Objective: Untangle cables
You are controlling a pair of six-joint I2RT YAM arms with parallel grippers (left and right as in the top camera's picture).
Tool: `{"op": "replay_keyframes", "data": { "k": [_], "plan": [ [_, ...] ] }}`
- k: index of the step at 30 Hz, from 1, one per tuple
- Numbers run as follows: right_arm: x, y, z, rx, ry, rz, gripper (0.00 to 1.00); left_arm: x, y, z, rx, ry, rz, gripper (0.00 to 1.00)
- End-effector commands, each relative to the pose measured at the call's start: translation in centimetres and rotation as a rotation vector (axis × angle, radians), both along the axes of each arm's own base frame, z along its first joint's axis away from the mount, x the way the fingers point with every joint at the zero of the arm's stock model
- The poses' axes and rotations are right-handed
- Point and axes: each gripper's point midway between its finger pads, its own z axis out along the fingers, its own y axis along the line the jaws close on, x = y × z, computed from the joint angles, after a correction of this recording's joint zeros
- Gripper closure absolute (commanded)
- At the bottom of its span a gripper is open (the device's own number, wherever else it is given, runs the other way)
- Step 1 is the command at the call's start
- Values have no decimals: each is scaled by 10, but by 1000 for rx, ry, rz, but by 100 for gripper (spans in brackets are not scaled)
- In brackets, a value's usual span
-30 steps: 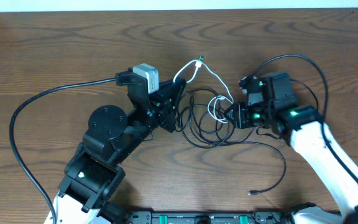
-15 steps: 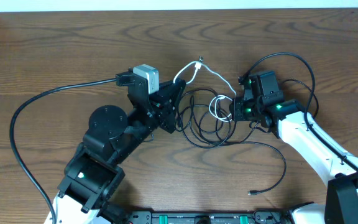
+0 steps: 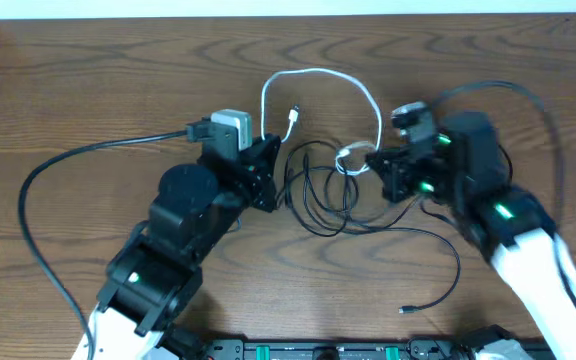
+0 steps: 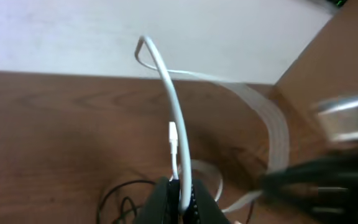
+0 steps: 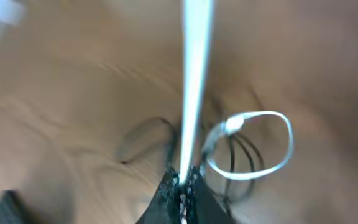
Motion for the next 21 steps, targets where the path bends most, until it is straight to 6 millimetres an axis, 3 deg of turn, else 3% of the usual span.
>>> {"op": "replay_keyframes", "data": {
  "k": [1,5,10,17,19,21],
  "plan": [
    [-29,3,56,58,-173,89,99,13,1,-17,-14,70,58,92],
    [-38,-5,73,58,-242,65,99,19,-14,-38,-18,147,13,92],
    [-38,-5,77,66,-253,66,99,24,-23,-59,5,207,-13,92],
    [-61,18,103,166,-340,259,99,27,-25,-71,23,237,-11,92],
    [-69,22,100,146,-368,333,99,28,-25,-70,22,236,-10,92],
    [-74,22,82,88,-349,383,99,28,-25,-70,22,236,-10,92]
  ]
}}
